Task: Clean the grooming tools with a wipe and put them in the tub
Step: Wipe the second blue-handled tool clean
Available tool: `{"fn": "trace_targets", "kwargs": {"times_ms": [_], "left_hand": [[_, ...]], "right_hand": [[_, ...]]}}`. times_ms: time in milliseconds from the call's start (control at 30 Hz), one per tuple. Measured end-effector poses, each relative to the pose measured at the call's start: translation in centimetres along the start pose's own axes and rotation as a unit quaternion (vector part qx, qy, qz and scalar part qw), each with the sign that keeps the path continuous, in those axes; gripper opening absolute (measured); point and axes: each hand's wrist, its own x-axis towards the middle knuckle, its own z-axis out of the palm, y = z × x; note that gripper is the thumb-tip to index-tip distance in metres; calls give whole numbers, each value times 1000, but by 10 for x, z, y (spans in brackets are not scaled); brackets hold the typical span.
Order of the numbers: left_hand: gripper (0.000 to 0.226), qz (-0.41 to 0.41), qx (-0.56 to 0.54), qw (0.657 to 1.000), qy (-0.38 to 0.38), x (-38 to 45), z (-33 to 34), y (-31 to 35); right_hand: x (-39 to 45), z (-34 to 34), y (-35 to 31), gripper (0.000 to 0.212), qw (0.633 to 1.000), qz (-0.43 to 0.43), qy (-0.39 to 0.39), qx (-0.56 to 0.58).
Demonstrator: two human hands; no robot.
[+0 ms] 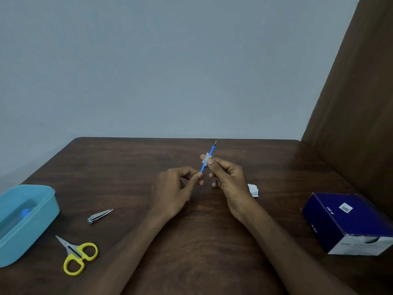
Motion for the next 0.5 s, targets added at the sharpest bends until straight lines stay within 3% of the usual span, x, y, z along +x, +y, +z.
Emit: {"fn": "trace_targets", "kwargs": {"times_ms": [300, 500], "left_hand": [[20, 4, 29, 1000, 10, -3, -2, 7], [22, 27, 37, 998, -43, -2, 0, 2]], "right_hand": [[-2, -2, -2, 12, 1000, -18, 23, 7], [-1, -2, 0, 12, 1000, -13, 13, -16]]}}
